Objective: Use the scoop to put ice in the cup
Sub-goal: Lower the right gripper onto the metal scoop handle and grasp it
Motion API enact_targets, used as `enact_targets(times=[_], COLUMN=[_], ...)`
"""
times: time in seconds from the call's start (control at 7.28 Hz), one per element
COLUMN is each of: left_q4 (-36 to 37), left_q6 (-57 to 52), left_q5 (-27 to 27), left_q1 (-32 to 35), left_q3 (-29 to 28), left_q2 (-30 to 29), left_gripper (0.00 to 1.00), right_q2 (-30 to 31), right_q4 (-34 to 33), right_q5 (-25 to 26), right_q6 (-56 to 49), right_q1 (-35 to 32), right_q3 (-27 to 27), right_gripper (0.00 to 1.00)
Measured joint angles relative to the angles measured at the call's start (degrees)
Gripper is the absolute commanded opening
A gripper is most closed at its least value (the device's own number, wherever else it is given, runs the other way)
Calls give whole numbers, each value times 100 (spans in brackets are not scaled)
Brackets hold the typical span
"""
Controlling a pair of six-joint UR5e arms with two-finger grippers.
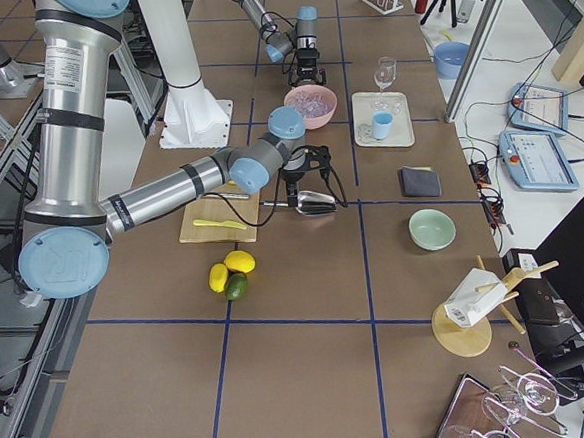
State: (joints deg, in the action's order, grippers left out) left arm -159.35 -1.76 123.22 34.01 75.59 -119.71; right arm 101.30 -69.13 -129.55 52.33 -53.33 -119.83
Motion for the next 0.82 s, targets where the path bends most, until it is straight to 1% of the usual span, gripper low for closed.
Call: enact_targets(times=[0.14,0.41,0.55,0.82], left_q4=[0,0,0,-18], left_q6=[0,0,0,0], left_q5=[0,0,0,0], left_q1=[0,0,0,0], left_q3=[0,0,0,0], left_q2=[0,-3,-2,0], left_gripper=[98,98,99,99], right_q2=[141,212,176,-60], right_q4=[11,34,40,45], right_q5=[173,750,978,1192], right_q6=[325,830,965,1039], right_q1=[305,955,1233,1574], right_q3=[-75,-87,-29,179], right_gripper=[100,94,92,88])
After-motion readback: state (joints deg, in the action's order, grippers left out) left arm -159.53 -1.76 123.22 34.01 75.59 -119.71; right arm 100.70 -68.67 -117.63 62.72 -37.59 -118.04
